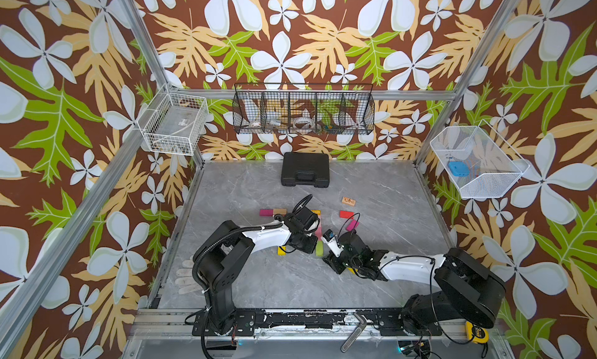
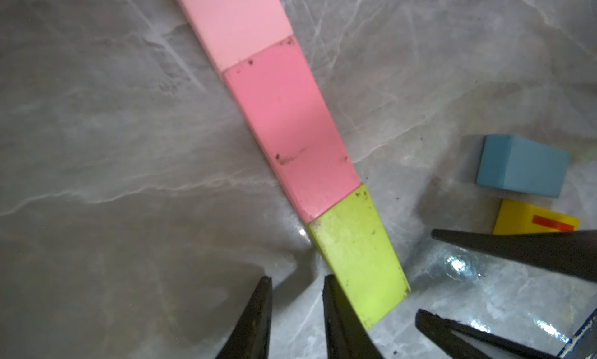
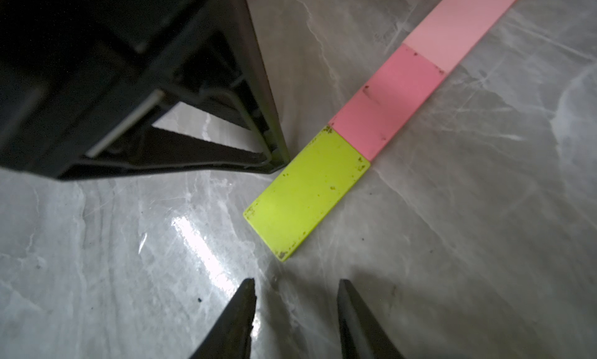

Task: Assemble the number 7 with building blocks
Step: Adjust the building block at the center of the board.

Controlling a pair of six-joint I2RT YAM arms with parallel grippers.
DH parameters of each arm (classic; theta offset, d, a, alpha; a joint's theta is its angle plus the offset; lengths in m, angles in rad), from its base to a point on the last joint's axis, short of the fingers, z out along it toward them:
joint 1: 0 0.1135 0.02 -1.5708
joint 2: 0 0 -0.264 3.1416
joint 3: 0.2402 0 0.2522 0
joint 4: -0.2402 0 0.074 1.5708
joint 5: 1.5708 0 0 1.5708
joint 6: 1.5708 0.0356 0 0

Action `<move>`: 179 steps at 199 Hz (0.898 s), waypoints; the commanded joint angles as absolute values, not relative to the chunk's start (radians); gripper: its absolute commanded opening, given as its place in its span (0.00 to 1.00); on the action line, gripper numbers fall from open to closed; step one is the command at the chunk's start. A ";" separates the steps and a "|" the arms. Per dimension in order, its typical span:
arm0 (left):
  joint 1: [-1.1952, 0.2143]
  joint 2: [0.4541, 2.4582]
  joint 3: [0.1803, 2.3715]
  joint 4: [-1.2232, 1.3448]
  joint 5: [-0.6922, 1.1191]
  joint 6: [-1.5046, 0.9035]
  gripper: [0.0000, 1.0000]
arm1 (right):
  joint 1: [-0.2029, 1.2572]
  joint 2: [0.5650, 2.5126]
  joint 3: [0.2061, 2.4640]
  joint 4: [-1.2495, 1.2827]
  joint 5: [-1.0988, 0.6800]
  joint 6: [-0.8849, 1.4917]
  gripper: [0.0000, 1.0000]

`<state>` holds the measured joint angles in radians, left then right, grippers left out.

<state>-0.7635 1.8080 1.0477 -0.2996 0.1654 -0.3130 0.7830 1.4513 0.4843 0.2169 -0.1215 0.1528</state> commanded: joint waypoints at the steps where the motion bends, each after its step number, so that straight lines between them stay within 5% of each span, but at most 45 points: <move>1: -0.765 1.804 1.042 -0.327 0.154 -0.311 0.30 | 0.784 1.452 0.483 0.230 -0.107 0.153 0.42; 128: -0.736 1.656 1.007 -0.291 0.041 -0.301 0.22 | 0.768 1.372 0.560 0.100 -0.009 0.157 0.39; 179: -0.720 1.505 0.966 -0.225 -0.030 -0.309 0.39 | 0.637 1.420 0.756 -0.099 0.040 0.170 0.39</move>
<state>-0.7311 1.5558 0.9787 -0.2756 0.0216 -0.3092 0.6781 1.3956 0.6861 0.0246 -0.0063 0.1619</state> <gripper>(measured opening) 0.343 0.391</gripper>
